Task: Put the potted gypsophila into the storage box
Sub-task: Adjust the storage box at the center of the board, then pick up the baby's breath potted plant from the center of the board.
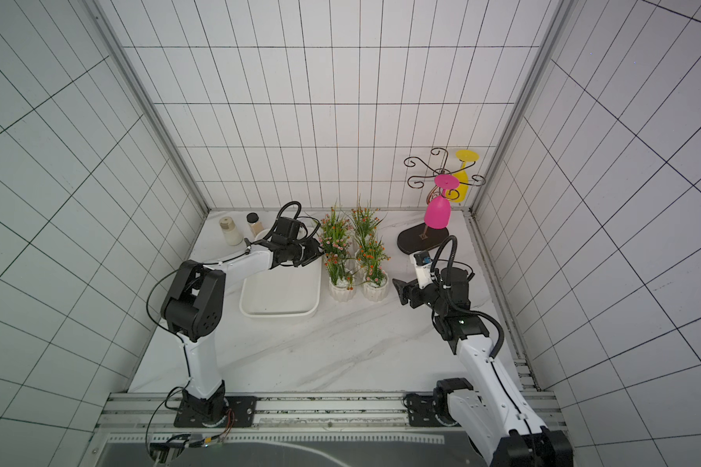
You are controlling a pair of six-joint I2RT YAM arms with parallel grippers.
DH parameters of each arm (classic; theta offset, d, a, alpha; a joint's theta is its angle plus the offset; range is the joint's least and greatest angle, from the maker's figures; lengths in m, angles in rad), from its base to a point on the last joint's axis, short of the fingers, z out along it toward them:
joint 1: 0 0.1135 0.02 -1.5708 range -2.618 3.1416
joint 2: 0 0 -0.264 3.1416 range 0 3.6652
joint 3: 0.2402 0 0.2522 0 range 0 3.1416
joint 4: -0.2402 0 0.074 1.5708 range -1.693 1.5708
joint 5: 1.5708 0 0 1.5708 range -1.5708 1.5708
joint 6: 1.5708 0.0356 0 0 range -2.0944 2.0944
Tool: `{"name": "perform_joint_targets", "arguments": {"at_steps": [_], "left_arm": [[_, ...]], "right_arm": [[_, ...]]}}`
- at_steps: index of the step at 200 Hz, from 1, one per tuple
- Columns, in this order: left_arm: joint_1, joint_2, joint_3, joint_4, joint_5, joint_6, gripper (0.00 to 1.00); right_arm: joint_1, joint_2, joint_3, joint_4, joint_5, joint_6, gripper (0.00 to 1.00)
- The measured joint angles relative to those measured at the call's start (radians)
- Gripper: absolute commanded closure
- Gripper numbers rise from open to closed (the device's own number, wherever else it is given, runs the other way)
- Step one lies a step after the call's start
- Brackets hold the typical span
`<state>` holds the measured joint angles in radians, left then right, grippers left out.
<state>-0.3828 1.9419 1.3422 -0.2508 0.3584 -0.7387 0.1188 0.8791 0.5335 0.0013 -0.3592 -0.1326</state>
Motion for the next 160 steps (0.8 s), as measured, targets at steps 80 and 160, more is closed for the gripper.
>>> {"name": "perform_joint_targets", "arguments": {"at_steps": [80,160], "left_arm": [[0.165,-0.514,-0.347,0.032,0.131,0.141,0.40],[0.193,-0.628,-0.443,-0.006,0.201,0.380,0.36]], "right_arm": [[0.000,0.014,-0.060,0.041,-0.072,-0.121,0.13],[0.002,0.120,-0.088,0.086,-0.152,-0.247,0.12]]}}
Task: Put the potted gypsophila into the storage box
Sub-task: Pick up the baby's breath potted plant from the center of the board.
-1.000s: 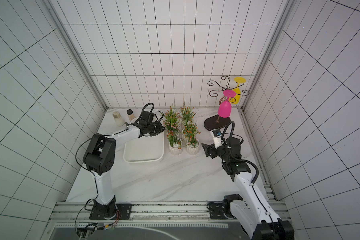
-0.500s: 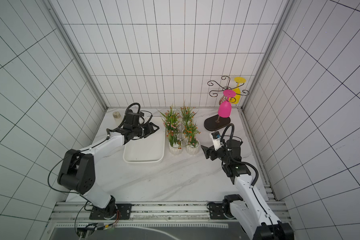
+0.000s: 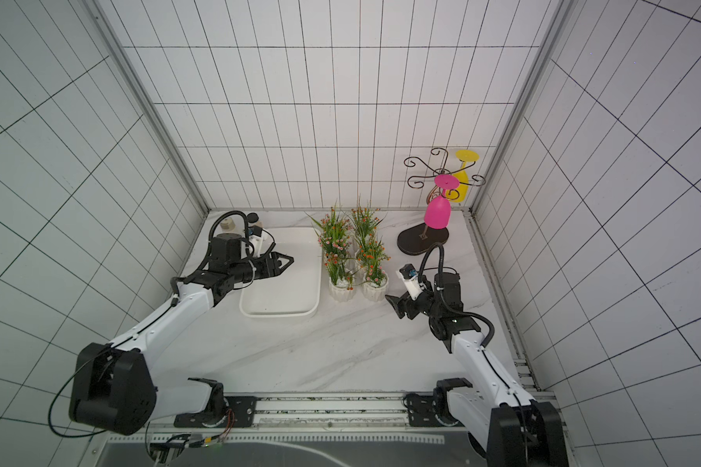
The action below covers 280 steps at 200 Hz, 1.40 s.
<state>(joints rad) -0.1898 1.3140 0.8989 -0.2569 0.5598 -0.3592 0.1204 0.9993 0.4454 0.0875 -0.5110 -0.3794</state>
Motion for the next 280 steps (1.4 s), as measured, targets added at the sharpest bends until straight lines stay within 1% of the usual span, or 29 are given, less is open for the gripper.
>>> {"name": "perform_joint_targets", "arguments": {"at_steps": [13,31,34,35,37,41,76,130,152,243,280], "left_arm": [[0.000,0.000,0.000,-0.005,0.002,0.032,0.36],[0.000,0.000,-0.011,0.016,0.022,0.043,0.35],[0.000,0.000,-0.013,0.019,0.024,0.043,0.34],[0.000,0.000,-0.014,0.020,0.026,0.043,0.34],[0.000,0.000,-0.016,0.021,0.029,0.043,0.34],[0.000,0.000,-0.019,0.023,0.035,0.043,0.34],[0.001,0.000,-0.028,0.037,0.072,0.045,0.33],[0.014,0.000,-0.034,0.053,0.100,0.044,0.33],[0.023,0.000,-0.034,0.060,0.108,0.041,0.33],[0.042,0.000,-0.042,0.067,0.132,0.026,0.32],[0.044,0.000,-0.047,0.067,0.138,0.026,0.32]], "right_arm": [[0.003,0.019,0.000,0.013,0.000,-0.019,0.11],[0.008,0.065,0.000,0.027,0.004,-0.049,0.10],[0.010,0.071,0.000,0.027,0.005,-0.053,0.08],[0.010,0.075,0.000,0.027,0.005,-0.055,0.05],[0.011,0.080,0.000,0.027,0.005,-0.058,0.02],[0.012,0.090,0.000,0.028,0.005,-0.065,0.01],[0.018,0.164,0.000,0.058,-0.004,-0.122,0.01],[0.018,0.282,0.000,0.129,-0.023,-0.172,0.01],[0.019,0.307,0.000,0.154,-0.045,-0.187,0.01],[0.055,0.419,0.008,0.248,-0.118,-0.205,0.01],[0.055,0.454,0.071,0.257,-0.119,-0.182,0.01]]}}
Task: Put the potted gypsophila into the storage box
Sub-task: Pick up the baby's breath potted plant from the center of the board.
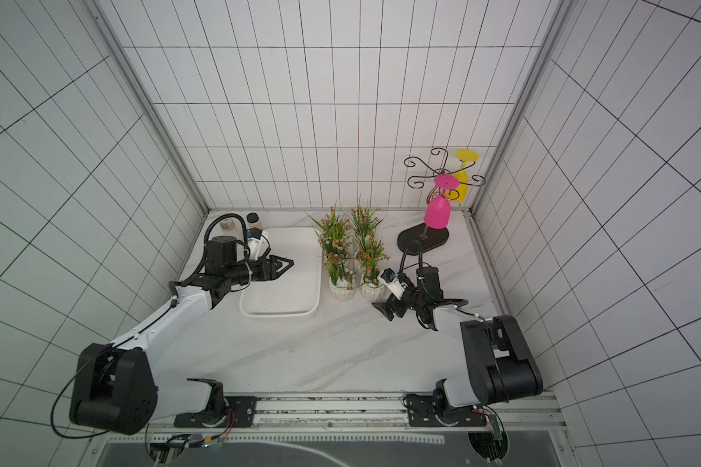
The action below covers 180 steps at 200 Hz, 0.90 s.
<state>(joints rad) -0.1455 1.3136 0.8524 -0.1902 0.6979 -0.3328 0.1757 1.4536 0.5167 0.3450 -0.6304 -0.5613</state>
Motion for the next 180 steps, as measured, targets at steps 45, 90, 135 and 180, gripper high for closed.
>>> {"name": "perform_joint_targets", "arguments": {"at_steps": [45,90,135,180], "left_arm": [[0.003,0.000,0.000,0.000,0.007,0.000,0.31],[0.010,0.000,0.000,0.000,0.010,-0.001,0.31],[0.015,0.000,0.000,0.000,0.012,-0.003,0.31],[0.017,0.000,0.000,0.000,0.014,-0.004,0.30]], "right_arm": [[0.000,-0.001,0.045,0.011,-0.005,0.016,0.01],[0.000,0.018,0.079,0.011,-0.012,0.013,0.01],[0.001,0.051,0.088,-0.002,-0.016,-0.002,0.01],[0.001,0.067,0.121,-0.008,-0.021,-0.010,0.00]]}}
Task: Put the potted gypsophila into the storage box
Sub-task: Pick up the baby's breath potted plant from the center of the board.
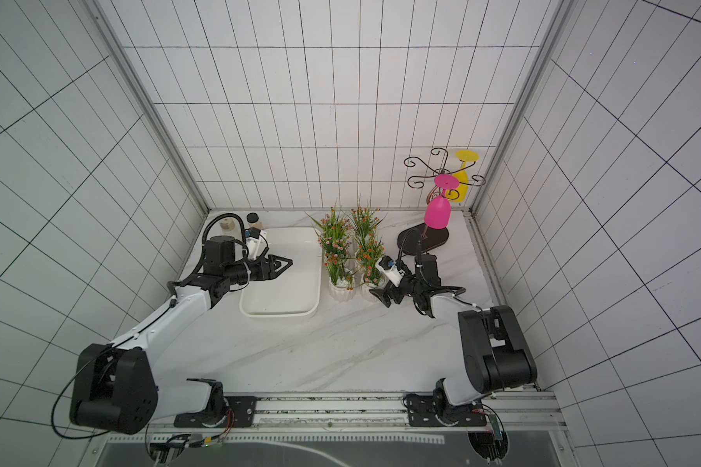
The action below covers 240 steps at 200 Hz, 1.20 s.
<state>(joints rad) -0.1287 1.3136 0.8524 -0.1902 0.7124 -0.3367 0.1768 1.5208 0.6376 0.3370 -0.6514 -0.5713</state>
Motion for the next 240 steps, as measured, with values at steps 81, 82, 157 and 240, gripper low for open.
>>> {"name": "perform_joint_targets", "arguments": {"at_steps": [81,82,157,240], "left_arm": [[0.005,-0.008,-0.001,0.000,0.005,-0.002,0.29],[0.005,-0.008,-0.001,0.000,0.005,-0.002,0.29],[0.021,-0.020,-0.006,0.000,0.007,-0.003,0.29],[0.032,-0.030,-0.011,0.000,0.006,-0.003,0.29]], "right_arm": [[0.019,0.087,0.095,-0.091,-0.022,-0.065,0.01],[0.020,0.089,0.097,-0.093,-0.023,-0.066,0.01],[0.021,0.118,0.129,-0.161,-0.041,-0.116,0.09],[0.026,0.106,0.138,-0.172,-0.053,-0.117,0.21]]}}
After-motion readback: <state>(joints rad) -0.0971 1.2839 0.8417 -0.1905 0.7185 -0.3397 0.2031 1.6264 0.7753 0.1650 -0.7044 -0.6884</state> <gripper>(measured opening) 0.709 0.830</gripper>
